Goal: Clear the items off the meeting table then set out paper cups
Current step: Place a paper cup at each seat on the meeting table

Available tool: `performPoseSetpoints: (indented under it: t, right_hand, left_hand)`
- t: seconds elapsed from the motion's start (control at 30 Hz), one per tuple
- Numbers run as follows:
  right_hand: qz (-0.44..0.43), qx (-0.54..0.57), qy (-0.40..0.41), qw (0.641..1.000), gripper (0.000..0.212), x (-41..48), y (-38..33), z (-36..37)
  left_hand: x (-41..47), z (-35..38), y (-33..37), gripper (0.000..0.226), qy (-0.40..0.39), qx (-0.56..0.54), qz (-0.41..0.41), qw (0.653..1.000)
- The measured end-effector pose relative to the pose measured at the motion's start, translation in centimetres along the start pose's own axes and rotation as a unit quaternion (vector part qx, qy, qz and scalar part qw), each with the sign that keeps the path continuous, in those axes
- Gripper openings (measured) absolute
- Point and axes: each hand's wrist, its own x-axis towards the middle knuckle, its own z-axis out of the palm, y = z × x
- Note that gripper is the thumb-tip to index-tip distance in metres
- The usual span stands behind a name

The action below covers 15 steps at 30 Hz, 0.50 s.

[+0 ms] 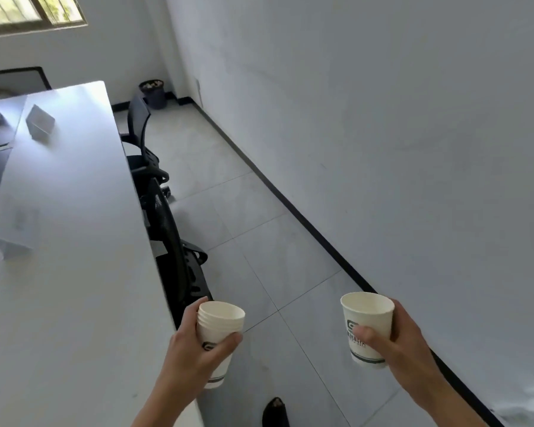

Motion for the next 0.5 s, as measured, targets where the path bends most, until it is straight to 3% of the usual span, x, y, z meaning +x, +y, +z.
performPoseSetpoints:
  t: [0.17, 0.37, 0.5]
  right_hand:
    - [-0.023, -0.062, -0.003, 0.998, 0.058, 7.2, -3.4, -1.3]
    - [0.004, -0.105, -0.040, 0.994, 0.057, 16.1, -5.0, -2.7]
    - [0.025, -0.124, -0.081, 0.989, 0.059, 24.2, -5.1, -2.6]
  left_hand:
    - [9.2, 0.8, 2.3, 0.059, -0.003, -0.034, 0.001, 0.999]
    - [18.8, 1.9, 5.0, 0.068, -0.038, -0.034, 0.012, 0.999]
    - [24.7, 2.5, 5.4, 0.071, -0.021, -0.034, 0.000, 0.999]
